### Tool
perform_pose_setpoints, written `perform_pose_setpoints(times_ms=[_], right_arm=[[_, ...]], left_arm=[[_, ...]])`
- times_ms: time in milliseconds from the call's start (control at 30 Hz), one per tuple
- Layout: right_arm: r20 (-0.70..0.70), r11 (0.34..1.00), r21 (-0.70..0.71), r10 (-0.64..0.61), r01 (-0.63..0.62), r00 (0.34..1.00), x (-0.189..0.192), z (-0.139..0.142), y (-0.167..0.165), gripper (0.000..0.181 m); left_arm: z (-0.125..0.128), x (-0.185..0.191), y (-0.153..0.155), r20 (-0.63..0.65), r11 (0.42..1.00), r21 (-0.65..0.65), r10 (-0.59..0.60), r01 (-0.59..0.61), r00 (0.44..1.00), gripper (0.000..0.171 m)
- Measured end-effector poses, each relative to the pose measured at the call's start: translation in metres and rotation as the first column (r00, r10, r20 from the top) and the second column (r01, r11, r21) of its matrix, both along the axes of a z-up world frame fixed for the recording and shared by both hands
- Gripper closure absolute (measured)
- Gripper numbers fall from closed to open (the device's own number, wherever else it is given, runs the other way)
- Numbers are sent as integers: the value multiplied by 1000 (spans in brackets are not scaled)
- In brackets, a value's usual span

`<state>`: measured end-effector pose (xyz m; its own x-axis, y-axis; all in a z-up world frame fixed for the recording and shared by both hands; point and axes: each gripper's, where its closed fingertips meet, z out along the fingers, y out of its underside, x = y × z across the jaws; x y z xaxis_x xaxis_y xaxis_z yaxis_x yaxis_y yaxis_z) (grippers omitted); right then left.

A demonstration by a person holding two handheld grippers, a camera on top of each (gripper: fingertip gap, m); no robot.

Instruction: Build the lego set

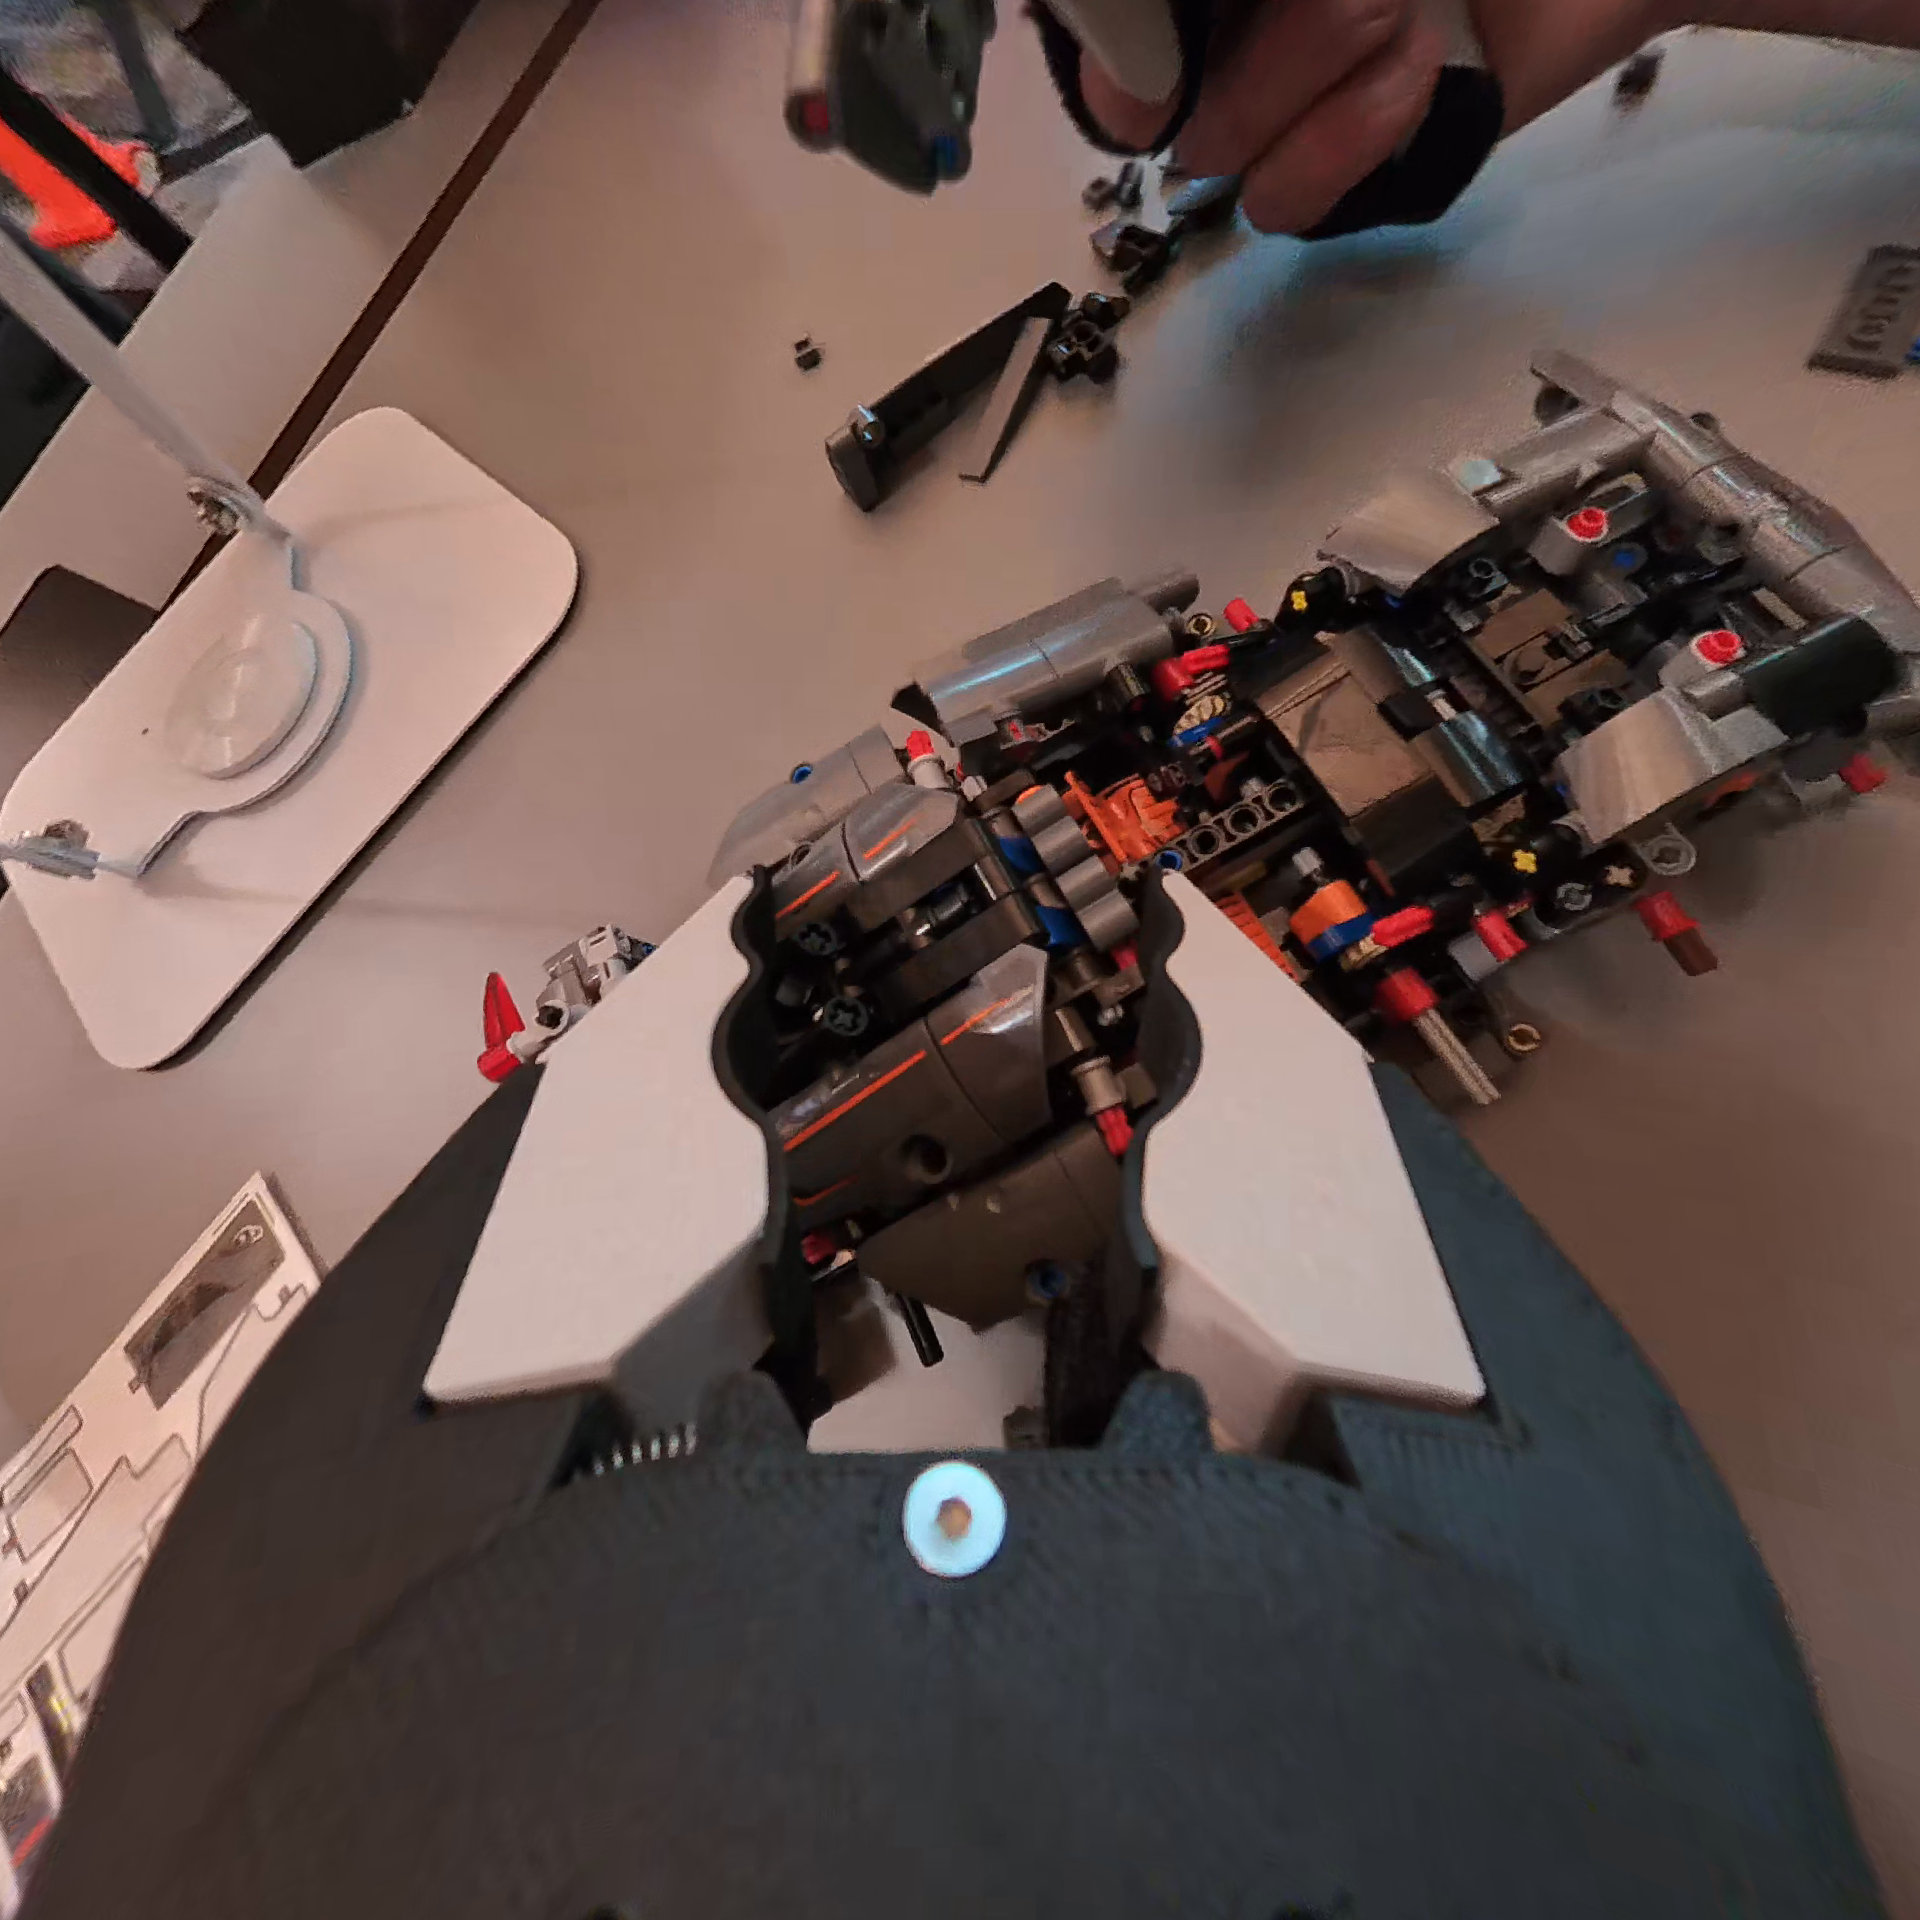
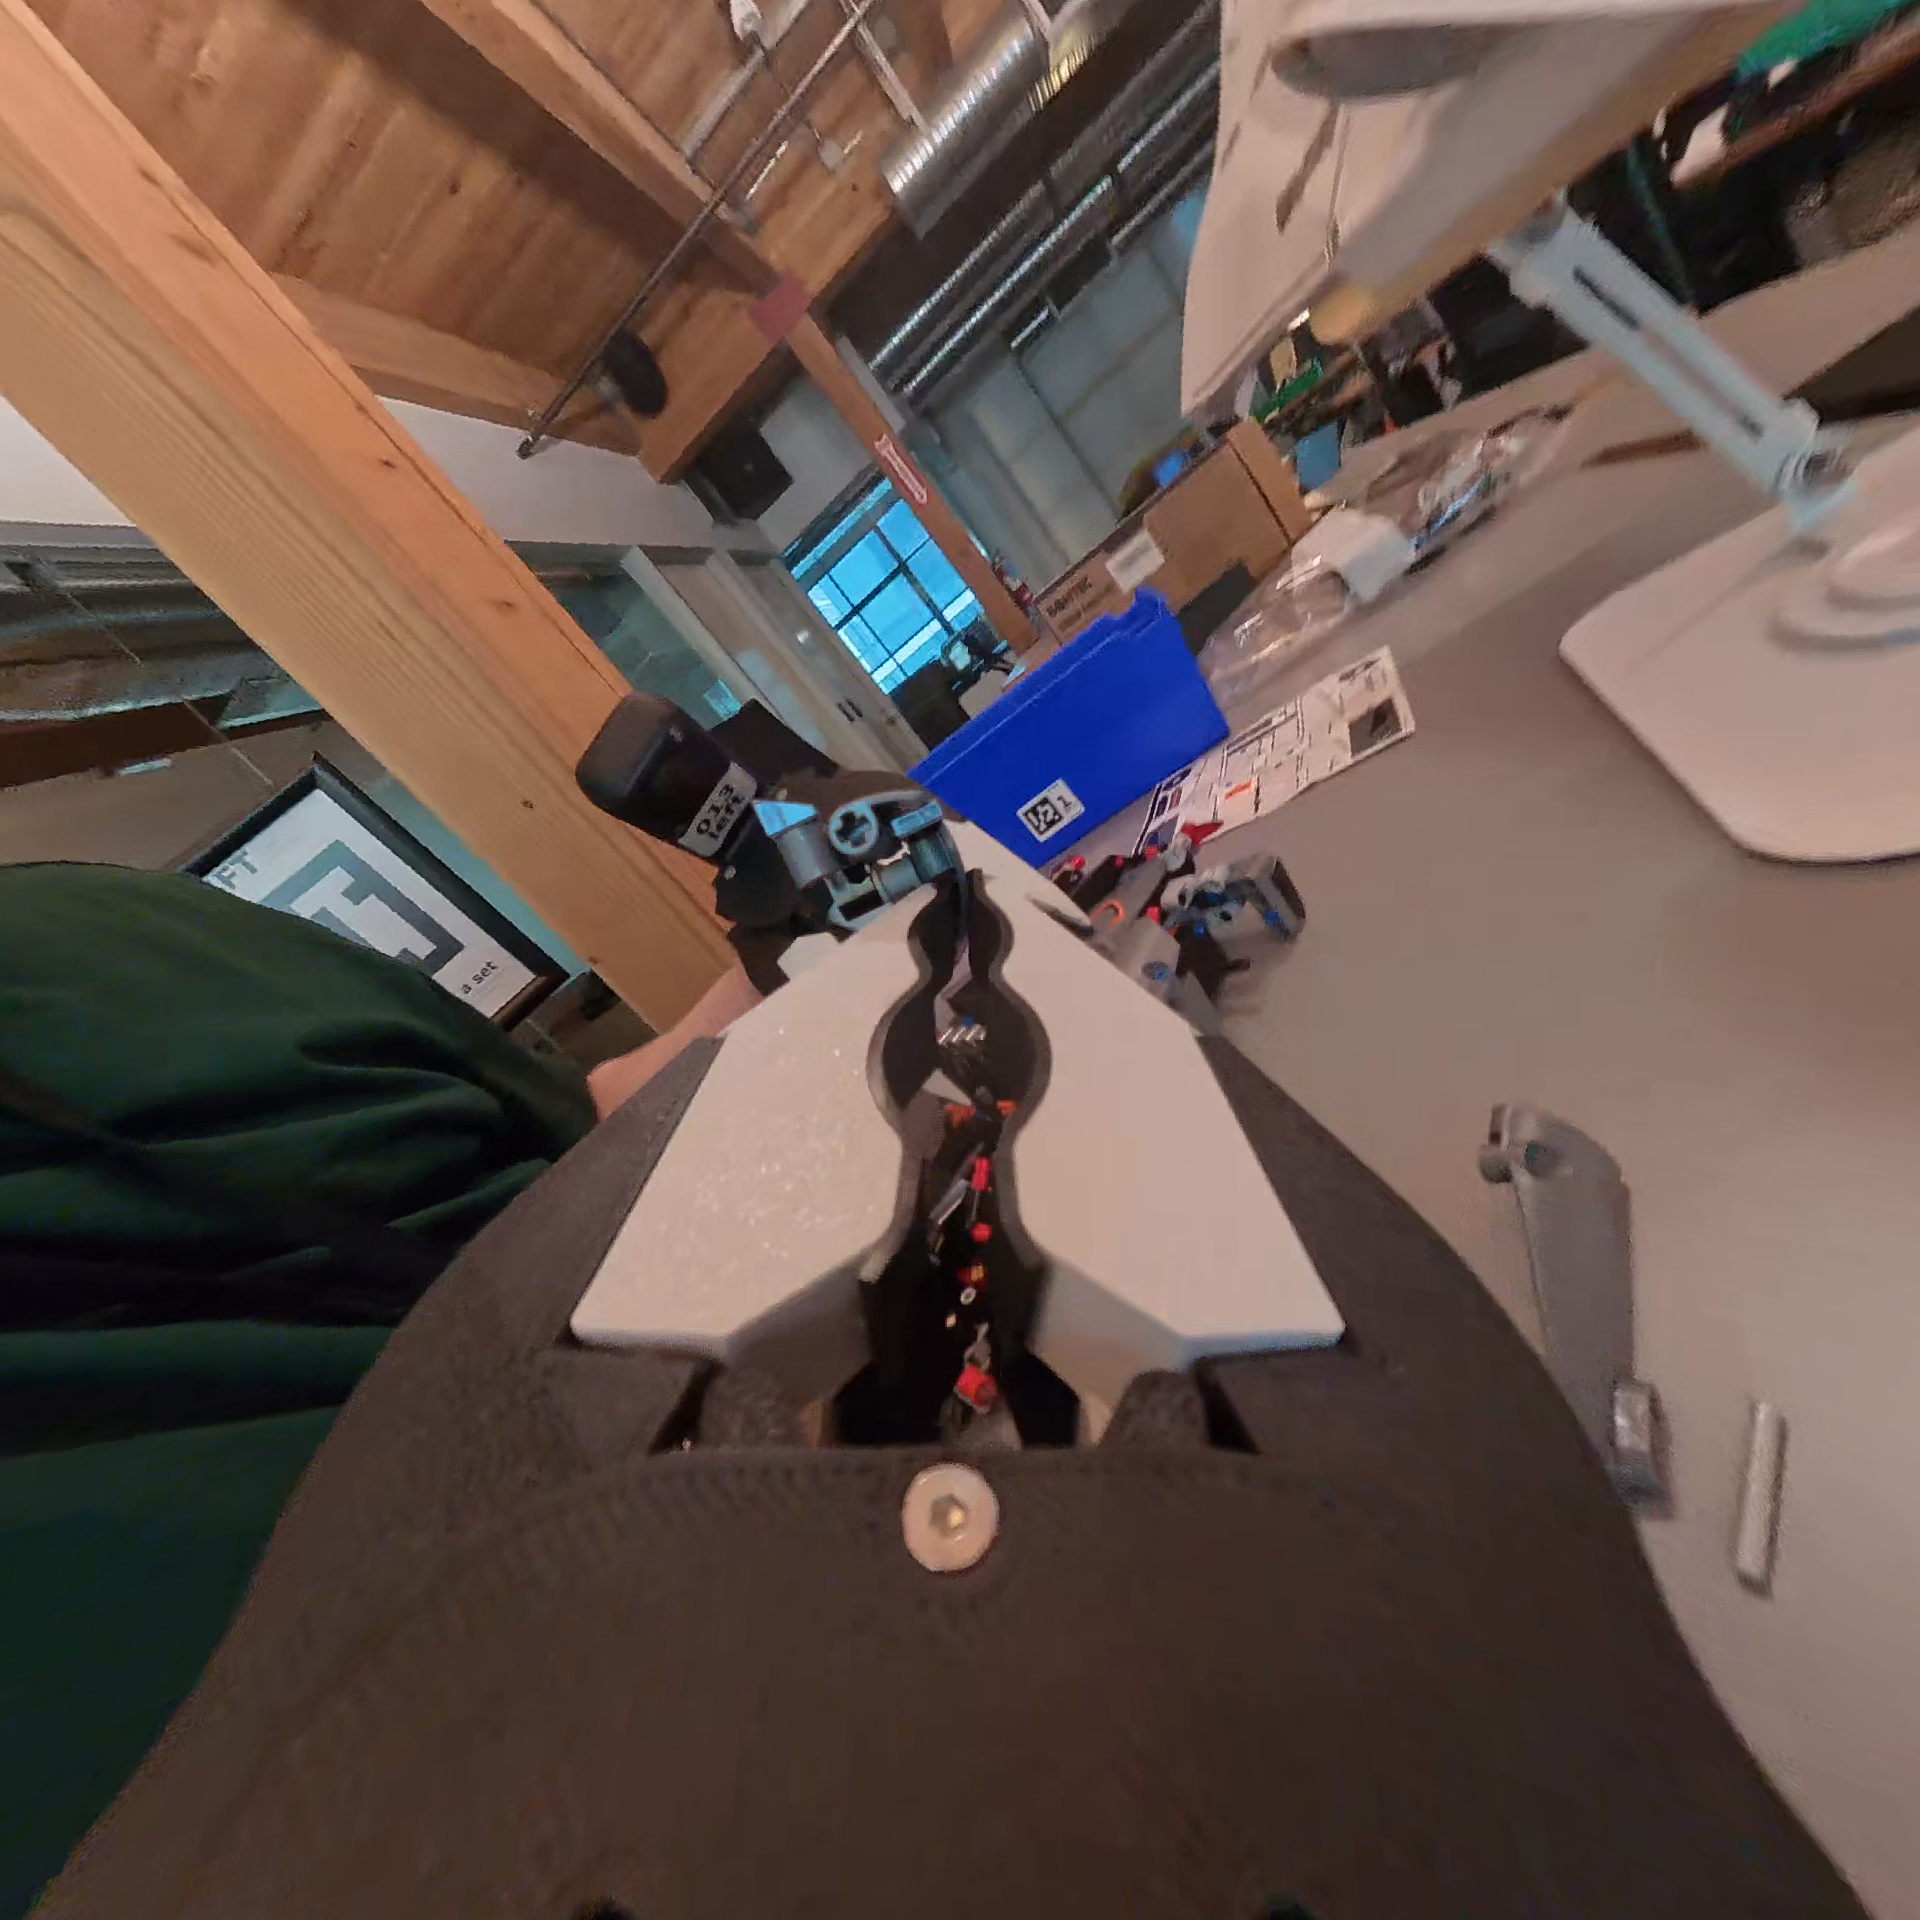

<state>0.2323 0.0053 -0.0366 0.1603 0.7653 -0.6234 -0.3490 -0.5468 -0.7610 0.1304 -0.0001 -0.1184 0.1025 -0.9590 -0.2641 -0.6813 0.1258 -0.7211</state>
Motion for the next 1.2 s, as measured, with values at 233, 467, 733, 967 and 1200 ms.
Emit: perform_pose_setpoints(times_ms=[233,467,733,967,1200], right_arm=[[-75,993,7,116,-116,990,-15,8,-12,181],[-127,953,22,302,-302,945,-28,10,-34,181],[-116,842,61,539,-535,835,-49,9,-63,181],[-152,773,35,630,-633,762,-55,10,-63,181],[-139,720,-5,687,-694,713,-66,5,-64,181]], left_arm=[[1,-13,-3,24,980,-54,-189,190,982,103],[3,-27,-4,15,923,-143,-360,358,933,103],[6,-38,0,14,886,-171,-436,431,900,103],[28,-45,-1,95,916,-110,-378,387,921,96],[53,-35,-22,156,931,-38,-353,363,923,89]])
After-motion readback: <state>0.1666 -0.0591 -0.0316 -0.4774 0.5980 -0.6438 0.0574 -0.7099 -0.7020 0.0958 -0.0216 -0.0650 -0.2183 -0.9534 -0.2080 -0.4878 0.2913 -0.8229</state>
